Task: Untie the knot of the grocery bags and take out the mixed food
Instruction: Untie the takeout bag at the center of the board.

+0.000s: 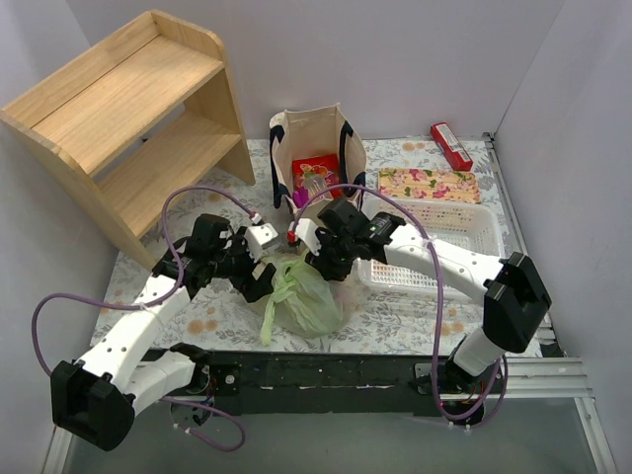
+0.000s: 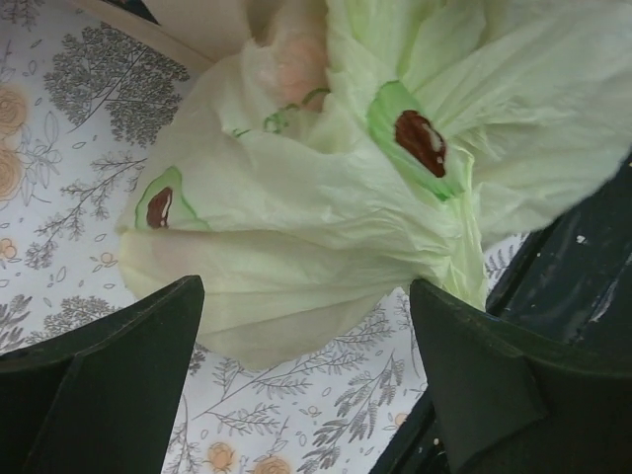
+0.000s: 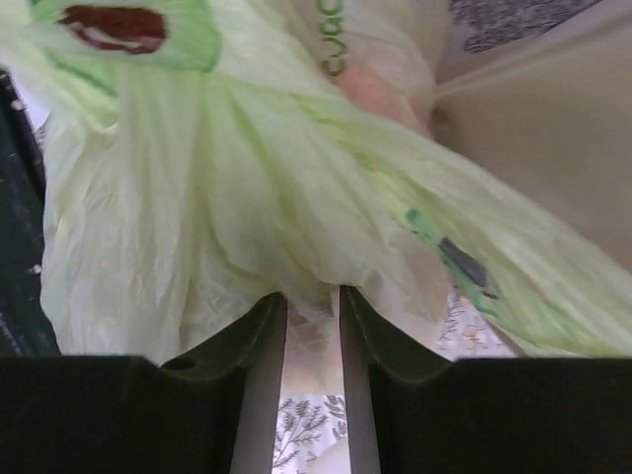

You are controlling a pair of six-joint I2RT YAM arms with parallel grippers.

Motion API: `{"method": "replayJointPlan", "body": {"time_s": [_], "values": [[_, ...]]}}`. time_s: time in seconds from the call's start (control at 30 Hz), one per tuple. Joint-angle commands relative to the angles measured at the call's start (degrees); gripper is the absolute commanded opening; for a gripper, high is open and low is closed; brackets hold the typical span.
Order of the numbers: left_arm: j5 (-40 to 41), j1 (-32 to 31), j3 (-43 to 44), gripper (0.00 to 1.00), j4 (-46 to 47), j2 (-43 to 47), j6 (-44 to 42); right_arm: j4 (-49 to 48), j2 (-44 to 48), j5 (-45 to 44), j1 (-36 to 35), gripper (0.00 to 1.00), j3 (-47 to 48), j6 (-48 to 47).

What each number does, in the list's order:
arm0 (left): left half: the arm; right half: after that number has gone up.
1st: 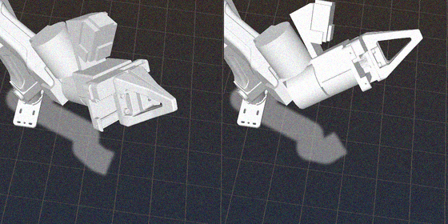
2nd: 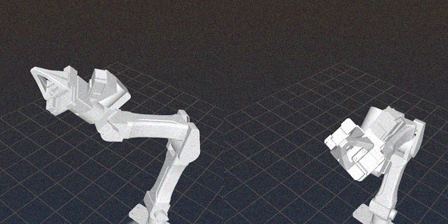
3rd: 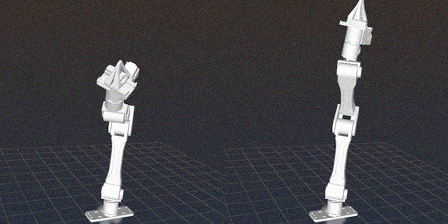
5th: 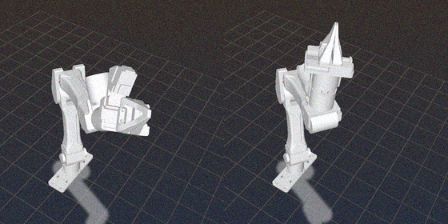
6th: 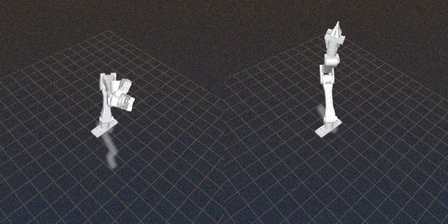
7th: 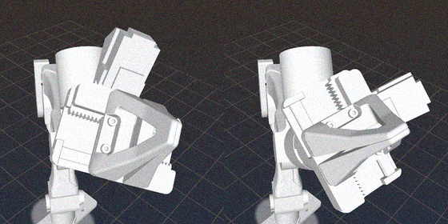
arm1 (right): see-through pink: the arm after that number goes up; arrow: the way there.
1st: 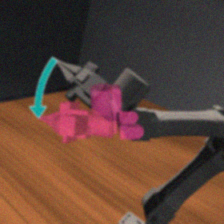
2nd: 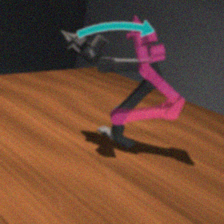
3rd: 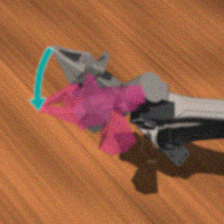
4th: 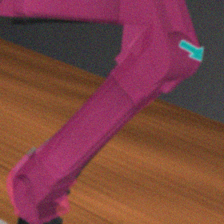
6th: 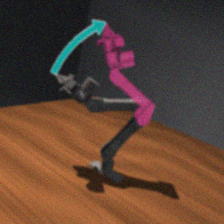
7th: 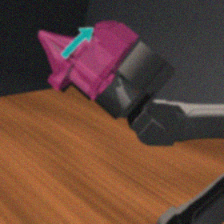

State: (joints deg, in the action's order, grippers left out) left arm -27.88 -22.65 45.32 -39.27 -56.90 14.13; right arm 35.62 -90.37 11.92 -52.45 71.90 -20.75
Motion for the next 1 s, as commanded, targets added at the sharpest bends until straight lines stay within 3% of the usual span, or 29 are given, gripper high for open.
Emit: {"method": "replayJointPlan", "body": {"time_s": [0.0, 0.07, 0.17, 0.2, 0.27, 0.3, 0.33, 0.37, 0.57, 0.73, 0.97], "values": [[-2.11, 0.24, -0.67, 0.87, -1.6, 2.32, 1.86, -3.36, -0.51, -4.46, 0.5, 0.34, 5.09, -0.17], [3.14, 0.59, 0.64, 0.92, -1.95, 2.15, 2.04, -2.22, 0.71, -3.4, 0.42, 0.34, 5.18, -0.16], [5.99, 0.94, 5.19, 0.96, -7.91, 2.15, -1.37, 0.68, 3.87, -1.56, 0.5, 0.42, 5.18, -1.48], [6.17, 1.12, 5.65, 0.98, -9.41, 2.76, -2.34, 1.2, 4.84, -1.12, 0.5, 0.52, 5.09, -1.57], [6.78, 1.38, 3.91, 0.98, -10.39, 6.08, -3.5, 2.08, 7.21, -0.24, 0.5, 0.61, 4.31, -1.48], [7.57, 1.47, 2.59, 0.98, -9.87, 7.41, -3.41, 2.26, 7.74, 0.38, 0.5, 0.81, 3.87, -0.96], [8.18, 1.39, 1.45, 0.98, -8.04, 8.73, -3.06, 2.18, 8.19, 0.99, 0.5, 0.95, 3.17, -0.52], [8.97, 1.39, 0.48, 0.98, -7.15, 10.13, -1.93, 2.0, 8.71, 2.82, 0.5, 0.98, 2.9, 0.01], [10.83, 1.39, -3.48, 0.98, -4.24, 7.78, 5.9, -0.98, 8.02, 9.52, 0.5, 0.93, 3.07, 3.09], [10.48, 1.39, -3.75, 0.98, -0.48, 5.58, 4.77, -2.57, 3.89, 12.33, 0.24, 0.86, 5.79, 4.93], [7.06, 1.39, -4.27, 0.73, 2.62, 3.29, 1.69, -4.06, -1.3, 10.07, -1.95, 0.86, 7.91, 6.51]]}}
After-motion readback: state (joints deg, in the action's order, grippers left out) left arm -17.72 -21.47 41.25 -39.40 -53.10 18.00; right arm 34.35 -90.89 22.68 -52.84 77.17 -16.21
